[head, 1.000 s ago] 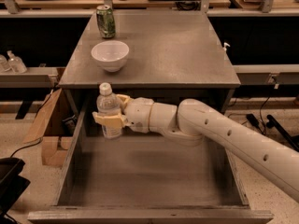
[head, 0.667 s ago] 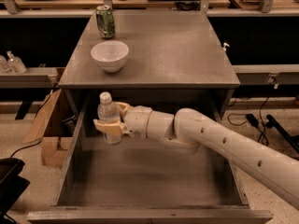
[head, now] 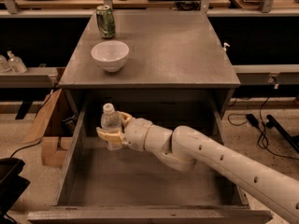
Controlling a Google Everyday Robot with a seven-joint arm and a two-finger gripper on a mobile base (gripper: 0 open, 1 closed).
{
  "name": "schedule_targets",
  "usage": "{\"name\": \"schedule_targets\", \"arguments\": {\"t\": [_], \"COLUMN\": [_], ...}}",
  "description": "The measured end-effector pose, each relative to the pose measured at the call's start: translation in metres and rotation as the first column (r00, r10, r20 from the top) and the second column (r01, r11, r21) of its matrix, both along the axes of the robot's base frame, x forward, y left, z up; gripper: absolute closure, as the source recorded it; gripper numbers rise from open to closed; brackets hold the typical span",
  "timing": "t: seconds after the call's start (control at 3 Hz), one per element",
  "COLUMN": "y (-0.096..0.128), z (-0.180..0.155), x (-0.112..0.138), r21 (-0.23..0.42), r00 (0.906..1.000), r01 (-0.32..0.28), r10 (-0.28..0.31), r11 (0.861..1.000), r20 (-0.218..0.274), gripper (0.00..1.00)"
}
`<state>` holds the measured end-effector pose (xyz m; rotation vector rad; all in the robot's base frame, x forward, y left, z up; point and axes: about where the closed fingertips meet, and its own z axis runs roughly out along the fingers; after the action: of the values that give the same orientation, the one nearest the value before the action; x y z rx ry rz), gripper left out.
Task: Place blue plastic bottle into top drawer
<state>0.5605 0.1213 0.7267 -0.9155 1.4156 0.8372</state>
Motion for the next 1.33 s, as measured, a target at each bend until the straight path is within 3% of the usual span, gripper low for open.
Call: {"name": "schedule_targets", "arguments": {"t": [0.67,1.33], "y": [0.003,0.006], "z": [-0.03,-0.029], "x": [0.001,0.001], "r21": [0.013,0.013], "r00": [0.9971,0.9975], "r01": [0.069,0.064], "r10": [-0.068,-0.063], "r11": [0.998,0.998], "r20": [-0.034,-0.033], "gripper": [1.0,0.58]}}
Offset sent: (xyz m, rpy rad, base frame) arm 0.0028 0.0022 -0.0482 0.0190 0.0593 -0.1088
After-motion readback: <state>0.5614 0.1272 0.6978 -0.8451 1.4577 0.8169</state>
